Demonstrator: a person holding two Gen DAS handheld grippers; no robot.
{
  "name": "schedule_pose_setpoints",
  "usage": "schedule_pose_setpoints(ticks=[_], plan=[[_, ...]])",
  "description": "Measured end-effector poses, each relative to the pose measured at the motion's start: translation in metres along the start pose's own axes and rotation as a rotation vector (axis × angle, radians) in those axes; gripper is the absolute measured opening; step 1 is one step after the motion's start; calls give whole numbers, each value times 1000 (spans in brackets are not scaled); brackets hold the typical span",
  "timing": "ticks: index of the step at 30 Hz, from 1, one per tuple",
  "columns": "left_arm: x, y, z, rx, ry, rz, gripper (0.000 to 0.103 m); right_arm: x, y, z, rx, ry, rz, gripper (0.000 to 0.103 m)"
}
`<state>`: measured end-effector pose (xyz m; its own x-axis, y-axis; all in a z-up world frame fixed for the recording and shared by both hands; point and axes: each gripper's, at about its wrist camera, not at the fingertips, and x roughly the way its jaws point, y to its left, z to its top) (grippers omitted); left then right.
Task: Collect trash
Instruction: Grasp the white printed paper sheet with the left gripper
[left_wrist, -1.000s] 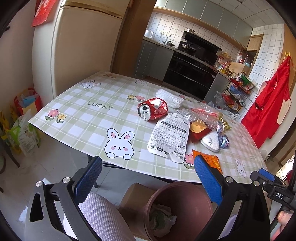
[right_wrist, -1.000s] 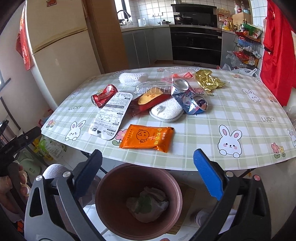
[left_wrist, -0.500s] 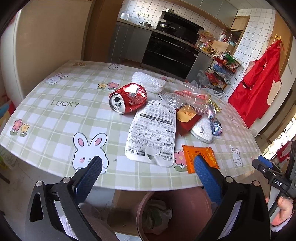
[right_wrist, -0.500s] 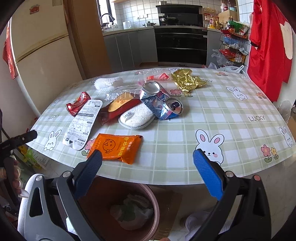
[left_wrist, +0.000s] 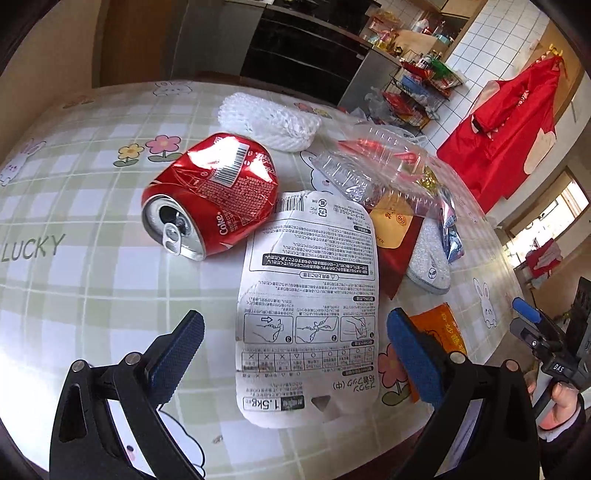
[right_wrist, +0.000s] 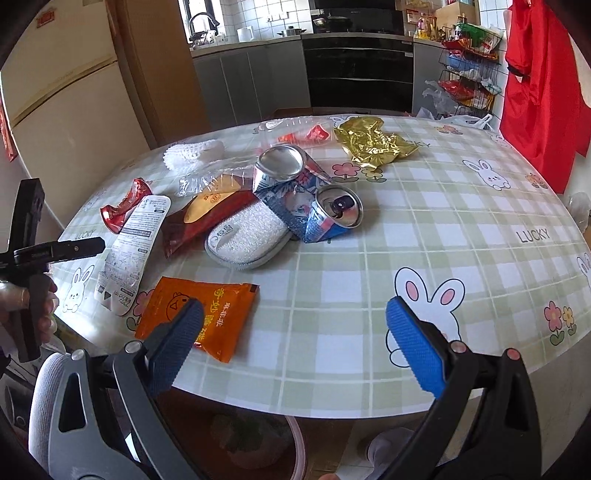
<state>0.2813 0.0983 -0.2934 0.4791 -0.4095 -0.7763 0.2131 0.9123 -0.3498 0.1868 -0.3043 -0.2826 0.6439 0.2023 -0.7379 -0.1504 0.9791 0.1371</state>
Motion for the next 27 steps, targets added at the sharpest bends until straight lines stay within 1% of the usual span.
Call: schedule_pose_setpoints(ticks=[1,2,4,5,6,8,10,11,12,13,15,19,21,24,27], plan=[[4,3,2,-3,9,4,83,2,0,2,-1,1,5,97],[8,7,4,-20,17,-2,80,4,1,3,-3,1,13,97],[12,18,7,-78,20,-50,78,7,3,4,-10,-3,23,97],[14,21,7,-92,19,-63,77,8,4,4,-17,-3,25,97],[14,21,8,-83,8,-68,77,9,6,4,-23,-1,25,97],[15,18,9,-58,15,-79,74,14,8,3,-30,13,26,97],[19,15,11,-54,33,-117,67,17,10,2,-34,26,31,97],[20,14,11,-54,38,-127,66,18,11,1,-36,28,34,97],[22,13,12,-57,48,-138,60,18,13,1,-39,31,39,97],[23,12,12,-59,50,-146,58,19,14,0,-43,33,43,97],[26,10,12,-68,53,-156,58,20,17,-1,-52,40,48,97],[27,5,12,-79,64,-182,52,21,25,-4,-77,51,58,97],[24,1,11,-78,56,-199,51,21,26,-4,-83,53,54,97],[14,-5,13,-90,34,-241,46,24,25,-5,-76,63,47,97],[5,-11,17,-103,20,-275,46,28,24,-8,-81,87,41,97]])
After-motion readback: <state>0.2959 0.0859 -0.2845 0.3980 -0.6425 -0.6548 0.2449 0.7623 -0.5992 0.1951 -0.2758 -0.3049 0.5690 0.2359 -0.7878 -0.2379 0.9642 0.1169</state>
